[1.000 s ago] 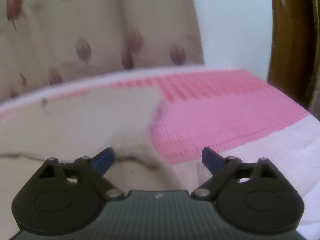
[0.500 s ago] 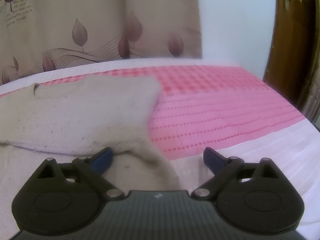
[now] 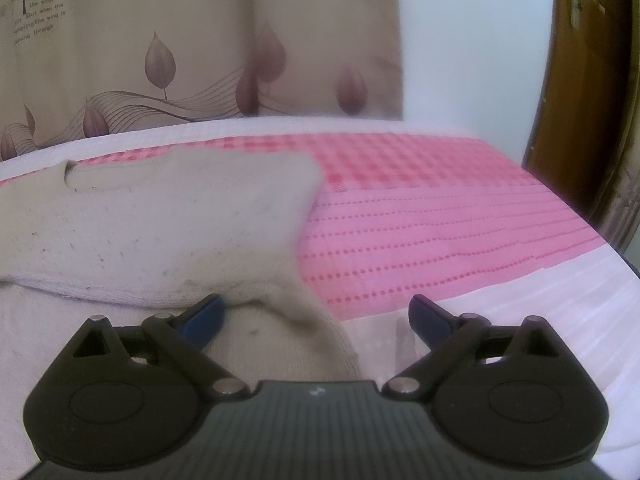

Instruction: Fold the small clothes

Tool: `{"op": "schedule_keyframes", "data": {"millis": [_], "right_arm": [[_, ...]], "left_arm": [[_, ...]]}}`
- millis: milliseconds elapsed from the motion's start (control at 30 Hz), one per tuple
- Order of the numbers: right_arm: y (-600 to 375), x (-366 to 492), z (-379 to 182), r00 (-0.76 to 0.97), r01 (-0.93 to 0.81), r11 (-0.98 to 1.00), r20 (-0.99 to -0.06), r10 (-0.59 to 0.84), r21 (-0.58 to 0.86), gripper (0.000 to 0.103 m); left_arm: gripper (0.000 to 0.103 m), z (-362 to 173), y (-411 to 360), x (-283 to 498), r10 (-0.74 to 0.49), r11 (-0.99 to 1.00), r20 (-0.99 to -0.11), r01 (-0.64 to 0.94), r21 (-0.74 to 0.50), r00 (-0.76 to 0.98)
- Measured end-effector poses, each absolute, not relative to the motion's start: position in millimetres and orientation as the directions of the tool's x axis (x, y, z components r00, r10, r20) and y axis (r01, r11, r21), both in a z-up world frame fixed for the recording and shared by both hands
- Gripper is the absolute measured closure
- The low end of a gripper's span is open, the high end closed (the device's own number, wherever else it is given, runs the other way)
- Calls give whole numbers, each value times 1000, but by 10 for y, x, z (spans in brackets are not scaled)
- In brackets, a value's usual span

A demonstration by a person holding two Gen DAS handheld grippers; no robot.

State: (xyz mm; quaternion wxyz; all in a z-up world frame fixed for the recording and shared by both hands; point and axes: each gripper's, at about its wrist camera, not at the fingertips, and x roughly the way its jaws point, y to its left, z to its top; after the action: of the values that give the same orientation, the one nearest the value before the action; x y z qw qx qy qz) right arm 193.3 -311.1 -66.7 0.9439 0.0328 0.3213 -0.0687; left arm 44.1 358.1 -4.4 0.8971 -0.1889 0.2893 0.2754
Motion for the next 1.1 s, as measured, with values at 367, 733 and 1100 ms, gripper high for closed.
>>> {"op": "schedule_keyframes", "data": {"millis": [367,733,1100], "right_arm": [[-3145,1903,-656,800,137,989,-594,-82,48,3],[-3242,1812,-615,837,107,985,-546,-16,135,3],[-3330,1721,-613,870,85,973,-492,32,214,3]], "left_arm": [[95,1161,2438,1077,203,833,-438,-389,-392,876],[95,1682,99,2475,-125,933,-401,-30,-359,907],[95,833,-1576,3511,-317,936,-509,179,-302,800]]}}
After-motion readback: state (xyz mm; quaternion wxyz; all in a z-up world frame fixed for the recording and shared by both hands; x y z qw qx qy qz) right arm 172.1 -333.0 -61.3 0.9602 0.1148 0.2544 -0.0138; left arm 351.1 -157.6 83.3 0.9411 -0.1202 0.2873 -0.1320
